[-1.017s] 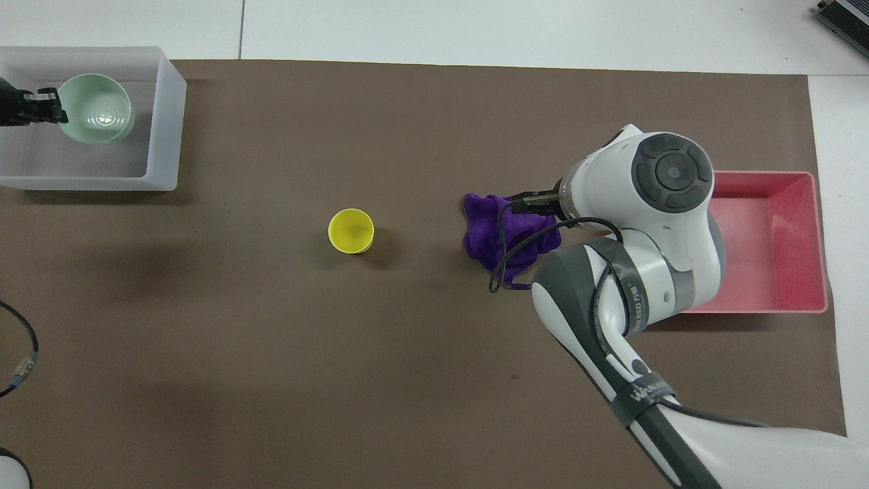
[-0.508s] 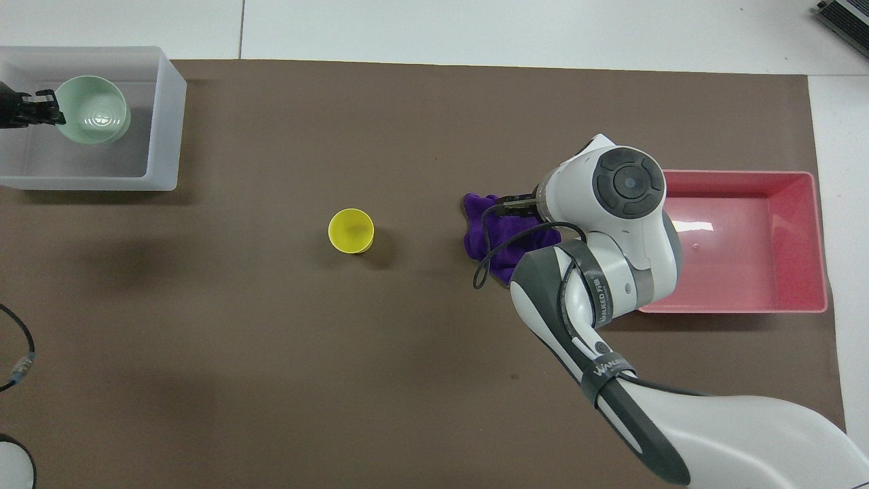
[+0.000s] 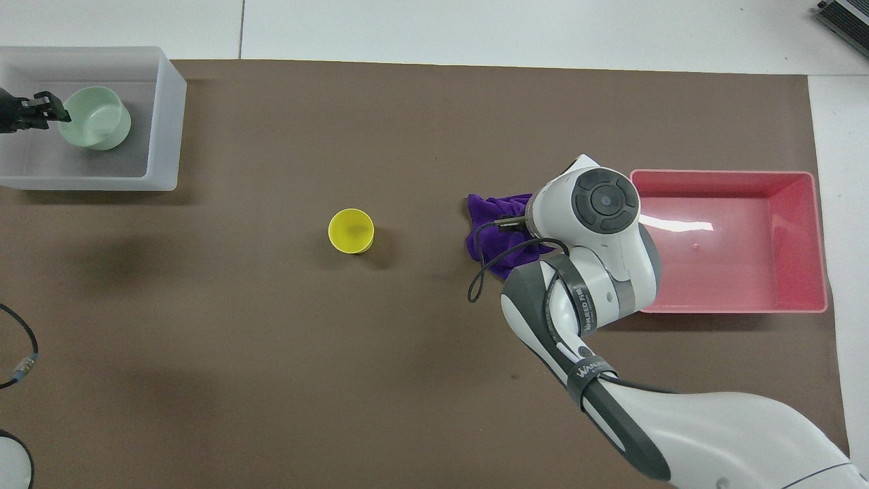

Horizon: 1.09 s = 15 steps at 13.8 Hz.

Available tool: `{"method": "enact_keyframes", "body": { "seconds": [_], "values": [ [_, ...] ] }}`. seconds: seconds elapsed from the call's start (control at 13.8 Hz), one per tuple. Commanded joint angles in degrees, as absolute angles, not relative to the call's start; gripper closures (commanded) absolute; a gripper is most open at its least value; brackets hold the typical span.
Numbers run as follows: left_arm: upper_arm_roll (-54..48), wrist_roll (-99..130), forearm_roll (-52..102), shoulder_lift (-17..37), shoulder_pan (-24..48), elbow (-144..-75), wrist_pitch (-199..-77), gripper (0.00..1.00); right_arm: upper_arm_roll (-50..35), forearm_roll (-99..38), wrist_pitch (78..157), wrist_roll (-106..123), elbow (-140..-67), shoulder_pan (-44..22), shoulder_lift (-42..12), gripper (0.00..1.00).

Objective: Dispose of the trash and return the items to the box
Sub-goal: 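Carry the cloth into the pink tray while the left gripper grasps the cup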

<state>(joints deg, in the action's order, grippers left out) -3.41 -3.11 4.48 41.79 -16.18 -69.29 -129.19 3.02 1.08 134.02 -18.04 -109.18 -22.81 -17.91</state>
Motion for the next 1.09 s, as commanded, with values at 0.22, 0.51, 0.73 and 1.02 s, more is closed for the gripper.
{"method": "enact_keyframes", "body": {
  "seconds": [0.22,0.51,0.73,1.02],
  "values": [
    [-2.81,-3.16,4.75,20.25,-8.54,-92.06,-129.11,0.12,2.72,0.97,122.89,-24.86,-105.56,-22.67,-8.11,1.00],
    [-2.81,-1.07,4.75,12.31,0.41,-102.46,-128.85,0.05,2.81,0.97,113.49,-26.28,-101.00,-21.98,-3.18,1.00],
    [-2.81,2.20,4.66,10.73,7.54,-107.64,-131.91,0.05,3.60,1.93,109.70,-25.14,-100.72,-18.39,1.04,1.00],
    [-2.81,4.12,4.75,8.26,14.66,-116.70,-140.78,0.08,3.60,1.94,107.75,-15.06,-101.51,-8.64,2.46,1.00]
  ]
}}
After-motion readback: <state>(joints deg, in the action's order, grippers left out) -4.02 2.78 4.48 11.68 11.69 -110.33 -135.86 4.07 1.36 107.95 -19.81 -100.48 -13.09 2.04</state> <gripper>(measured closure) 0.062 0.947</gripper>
